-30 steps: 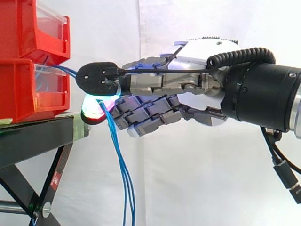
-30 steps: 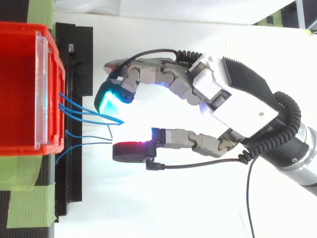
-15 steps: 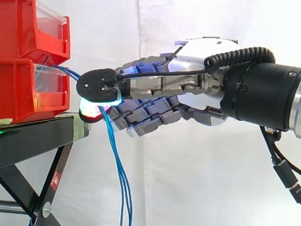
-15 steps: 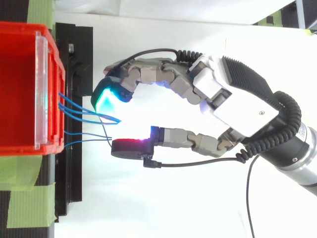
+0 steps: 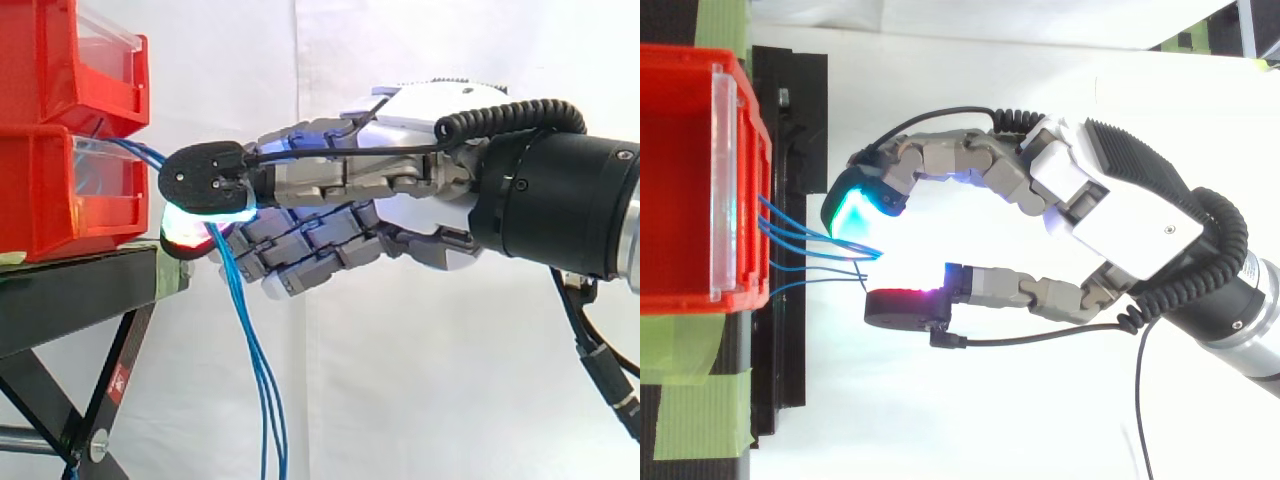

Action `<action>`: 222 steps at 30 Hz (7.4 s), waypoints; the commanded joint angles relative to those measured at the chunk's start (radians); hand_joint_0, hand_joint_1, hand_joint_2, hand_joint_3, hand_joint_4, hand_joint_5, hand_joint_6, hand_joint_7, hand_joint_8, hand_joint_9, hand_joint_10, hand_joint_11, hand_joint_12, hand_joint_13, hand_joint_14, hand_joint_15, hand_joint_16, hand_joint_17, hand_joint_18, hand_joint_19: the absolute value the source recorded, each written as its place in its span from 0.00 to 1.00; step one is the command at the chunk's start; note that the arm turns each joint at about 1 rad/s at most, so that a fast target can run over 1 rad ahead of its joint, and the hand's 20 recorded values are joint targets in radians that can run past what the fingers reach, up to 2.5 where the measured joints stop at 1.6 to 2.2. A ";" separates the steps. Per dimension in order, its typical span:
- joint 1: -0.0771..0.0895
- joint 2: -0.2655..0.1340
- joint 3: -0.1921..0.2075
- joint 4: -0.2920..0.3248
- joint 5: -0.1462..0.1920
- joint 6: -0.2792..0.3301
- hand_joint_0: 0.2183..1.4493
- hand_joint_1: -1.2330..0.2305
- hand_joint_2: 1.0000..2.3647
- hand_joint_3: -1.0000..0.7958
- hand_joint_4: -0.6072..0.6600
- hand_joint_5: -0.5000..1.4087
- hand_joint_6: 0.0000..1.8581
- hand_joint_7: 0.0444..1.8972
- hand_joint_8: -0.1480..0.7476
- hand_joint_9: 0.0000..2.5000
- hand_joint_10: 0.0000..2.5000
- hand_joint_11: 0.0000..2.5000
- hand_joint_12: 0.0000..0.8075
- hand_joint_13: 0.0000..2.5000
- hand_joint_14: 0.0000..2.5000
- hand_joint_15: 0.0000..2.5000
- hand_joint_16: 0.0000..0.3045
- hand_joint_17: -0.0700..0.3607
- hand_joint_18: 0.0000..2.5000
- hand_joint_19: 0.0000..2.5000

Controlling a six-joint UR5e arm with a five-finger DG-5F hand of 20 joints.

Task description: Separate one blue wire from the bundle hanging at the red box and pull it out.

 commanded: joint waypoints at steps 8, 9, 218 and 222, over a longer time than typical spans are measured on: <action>0.003 0.000 -0.001 -0.063 -0.001 0.083 0.30 0.34 0.00 0.59 0.64 0.19 0.45 0.39 0.64 0.32 0.00 0.16 0.61 0.28 0.00 0.14 0.21 0.49 0.32 0.09; 0.003 0.000 0.001 -0.063 0.000 0.089 0.30 0.34 0.00 0.59 0.63 0.19 0.46 0.40 0.64 0.32 0.00 0.16 0.61 0.28 0.00 0.13 0.21 0.49 0.32 0.09; -0.061 0.158 0.165 -0.844 -0.173 1.033 0.31 0.33 0.00 0.59 0.64 0.19 0.45 0.42 0.65 0.49 0.00 0.49 0.62 0.53 0.11 0.56 0.19 0.47 0.39 0.17; -0.061 0.158 0.165 -0.844 -0.169 1.031 0.31 0.33 0.00 0.59 0.63 0.19 0.45 0.42 0.64 0.49 0.00 0.49 0.63 0.53 0.10 0.56 0.20 0.47 0.39 0.17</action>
